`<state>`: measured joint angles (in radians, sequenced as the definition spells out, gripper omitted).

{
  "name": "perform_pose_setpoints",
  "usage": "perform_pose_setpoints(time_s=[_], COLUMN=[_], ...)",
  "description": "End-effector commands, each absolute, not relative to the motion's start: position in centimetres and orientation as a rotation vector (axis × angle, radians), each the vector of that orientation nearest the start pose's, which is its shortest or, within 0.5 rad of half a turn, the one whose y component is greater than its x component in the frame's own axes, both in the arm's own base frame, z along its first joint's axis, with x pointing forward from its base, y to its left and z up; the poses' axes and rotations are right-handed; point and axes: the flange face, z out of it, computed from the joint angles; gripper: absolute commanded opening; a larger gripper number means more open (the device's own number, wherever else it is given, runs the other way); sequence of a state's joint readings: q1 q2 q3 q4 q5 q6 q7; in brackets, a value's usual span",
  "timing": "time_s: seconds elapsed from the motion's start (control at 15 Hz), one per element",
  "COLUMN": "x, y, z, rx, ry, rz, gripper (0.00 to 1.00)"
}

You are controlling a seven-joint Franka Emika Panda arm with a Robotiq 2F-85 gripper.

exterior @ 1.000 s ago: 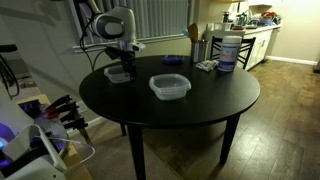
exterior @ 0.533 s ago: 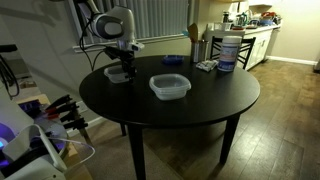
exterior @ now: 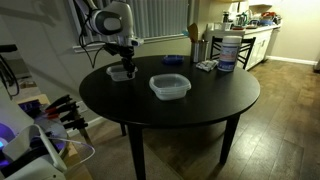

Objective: Put the bowl on the left on top of the bowl on the right

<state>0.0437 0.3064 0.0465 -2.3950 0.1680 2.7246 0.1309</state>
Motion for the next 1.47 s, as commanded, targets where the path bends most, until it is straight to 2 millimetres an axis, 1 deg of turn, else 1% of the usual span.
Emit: perform_pose_setpoints(time_s=[0.0,0.07,0.2,0.27,0.47,0.6,0.73,1.0,1.13,1.2,1.27,1.4], x=[49.3,49.3,49.4,49.4,49.8,49.9,49.7,48.8,48.1,47.7,47.4,46.8], y=[3.6,3.4,2.9,2.5,0.4,-2.3,-5.8,-14.0,-17.5,-19.0,-20.3,-22.3], z=[21.7,22.2,23.5,24.1,26.6,28.7,30.8,34.5,35.5,35.9,35.9,35.8], rx=[-3.055,-3.052,-3.047,-3.045,-3.033,-3.013,-2.993,-2.983,-2.991,-2.997,-3.01,-3.042], ry=[0.282,0.282,0.289,0.296,0.343,0.398,0.469,0.609,0.667,0.693,0.711,0.736], rz=[-0.062,-0.074,-0.102,-0.116,-0.164,-0.197,-0.218,-0.265,-0.273,-0.279,-0.275,-0.262], gripper=[0.01,0.03,0.0,0.02,0.02,0.02,0.02,0.02,0.02,0.02,0.02,0.02])
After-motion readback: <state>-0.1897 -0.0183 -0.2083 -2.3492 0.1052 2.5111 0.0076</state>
